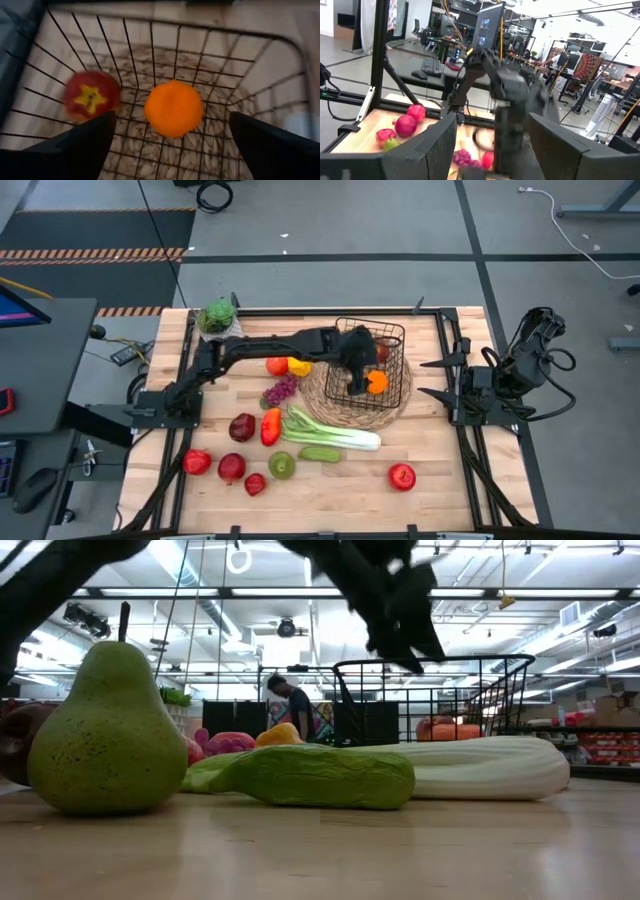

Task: Build produce basket
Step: Put the apple into the wire basket

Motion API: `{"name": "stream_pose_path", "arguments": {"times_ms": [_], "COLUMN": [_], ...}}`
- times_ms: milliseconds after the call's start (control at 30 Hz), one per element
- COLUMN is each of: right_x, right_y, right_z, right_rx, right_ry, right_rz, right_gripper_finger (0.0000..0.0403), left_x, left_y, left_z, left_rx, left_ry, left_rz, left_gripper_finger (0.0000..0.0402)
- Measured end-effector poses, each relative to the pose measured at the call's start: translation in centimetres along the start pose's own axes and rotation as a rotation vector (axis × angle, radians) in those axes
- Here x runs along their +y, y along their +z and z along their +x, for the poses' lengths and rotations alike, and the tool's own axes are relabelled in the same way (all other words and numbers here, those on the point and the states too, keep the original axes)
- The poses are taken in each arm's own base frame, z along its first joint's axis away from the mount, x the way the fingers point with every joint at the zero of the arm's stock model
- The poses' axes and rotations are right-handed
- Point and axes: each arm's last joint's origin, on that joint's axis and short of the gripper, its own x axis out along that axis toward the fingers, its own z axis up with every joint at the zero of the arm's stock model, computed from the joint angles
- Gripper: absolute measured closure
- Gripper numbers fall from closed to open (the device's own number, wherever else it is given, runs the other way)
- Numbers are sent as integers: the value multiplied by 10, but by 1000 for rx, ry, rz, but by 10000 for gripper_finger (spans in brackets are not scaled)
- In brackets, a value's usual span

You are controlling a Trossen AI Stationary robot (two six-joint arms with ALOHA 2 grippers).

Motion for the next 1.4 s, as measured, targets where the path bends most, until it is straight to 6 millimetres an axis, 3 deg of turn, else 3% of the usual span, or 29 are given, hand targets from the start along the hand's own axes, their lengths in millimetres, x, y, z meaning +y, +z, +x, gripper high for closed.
{"name": "stream_pose_path", "arguments": {"times_ms": [133, 233, 433, 700, 1067, 1400], "right_x": [0, 1, 4, 11, 9, 8], "right_y": [0, 0, -1, -1, -1, -3], "right_z": [0, 0, 2, 8, 14, 22], "right_rx": [1, 3, 14, 14, 21, 34], "right_ry": [0, 1, 5, 6, -38, -65], "right_rz": [0, -2, -2, -27, -35, -75], "right_gripper_finger": [156, 156, 156, 156, 156, 156], "left_x": [-15, -27, -42, -45, -22, 34], "left_y": [12, 10, -14, -67, -143, -217], "left_z": [-40, -64, -96, -111, -130, -136], "left_rx": [-50, -41, -5, 2, 33, 152], "left_ry": [41, 123, 200, 198, 257, 406], "left_rz": [69, 105, 98, 6, -119, -296], "left_gripper_finger": [7, 7, 7, 7, 7, 7]}}
